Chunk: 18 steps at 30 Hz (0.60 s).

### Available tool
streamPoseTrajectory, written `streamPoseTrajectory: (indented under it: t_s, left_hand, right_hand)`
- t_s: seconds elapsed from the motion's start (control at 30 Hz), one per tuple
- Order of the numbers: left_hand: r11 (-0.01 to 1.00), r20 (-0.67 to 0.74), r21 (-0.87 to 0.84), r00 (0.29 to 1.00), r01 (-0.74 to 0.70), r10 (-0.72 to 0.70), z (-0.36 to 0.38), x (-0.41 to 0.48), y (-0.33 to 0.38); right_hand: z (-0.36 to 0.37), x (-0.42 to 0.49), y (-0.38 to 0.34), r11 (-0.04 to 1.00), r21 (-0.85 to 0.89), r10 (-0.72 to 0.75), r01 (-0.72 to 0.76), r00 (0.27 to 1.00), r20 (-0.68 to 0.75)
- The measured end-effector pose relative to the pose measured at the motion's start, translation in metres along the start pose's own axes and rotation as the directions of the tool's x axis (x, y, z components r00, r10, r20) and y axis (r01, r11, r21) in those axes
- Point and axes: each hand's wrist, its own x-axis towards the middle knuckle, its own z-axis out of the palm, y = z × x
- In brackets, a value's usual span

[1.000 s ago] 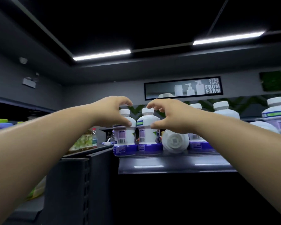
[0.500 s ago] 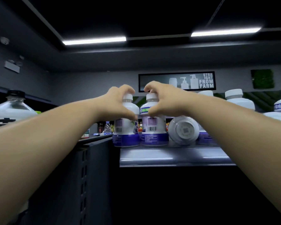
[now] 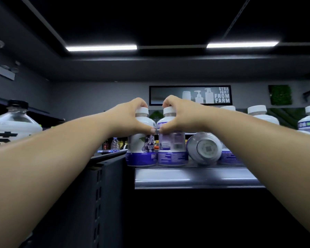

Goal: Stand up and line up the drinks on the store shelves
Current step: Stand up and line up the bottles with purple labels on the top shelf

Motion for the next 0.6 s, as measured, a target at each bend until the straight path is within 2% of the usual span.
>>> streamPoseTrajectory:
  t_s: [0.1,0.23,0.4,0.5,0.6]
  left_hand:
    - [0.997,0.02,-0.08,1.0,-0.002,0.003,-0.001,0.0,-0.005]
    - [0.997,0.028,-0.078,1.0,0.008,-0.005,-0.001,0.0,-0.007]
    - [0.989,0.058,-0.15,0.998,0.01,-0.001,-0.003,0.001,-0.013]
    - [0.993,0.053,-0.118,0.999,0.001,0.005,-0.002,0.003,-0.013]
    - [0.997,0.038,-0.073,0.999,0.002,0.001,-0.003,0.003,-0.011]
  right_hand:
    - [-0.005,-0.001,0.0,0.999,0.043,0.0,-0.002,0.998,0.062]
    - [0.004,0.001,-0.007,0.986,-0.167,0.025,-0.024,1.0,0.006]
    - [0.0,-0.004,-0.004,0.998,0.038,0.043,-0.046,0.996,0.075]
    - [0.006,0.0,-0.005,0.994,-0.087,0.06,-0.059,0.998,0.01]
    - [0.004,-0.001,-0.008,0.996,-0.075,0.048,-0.049,0.999,-0.007]
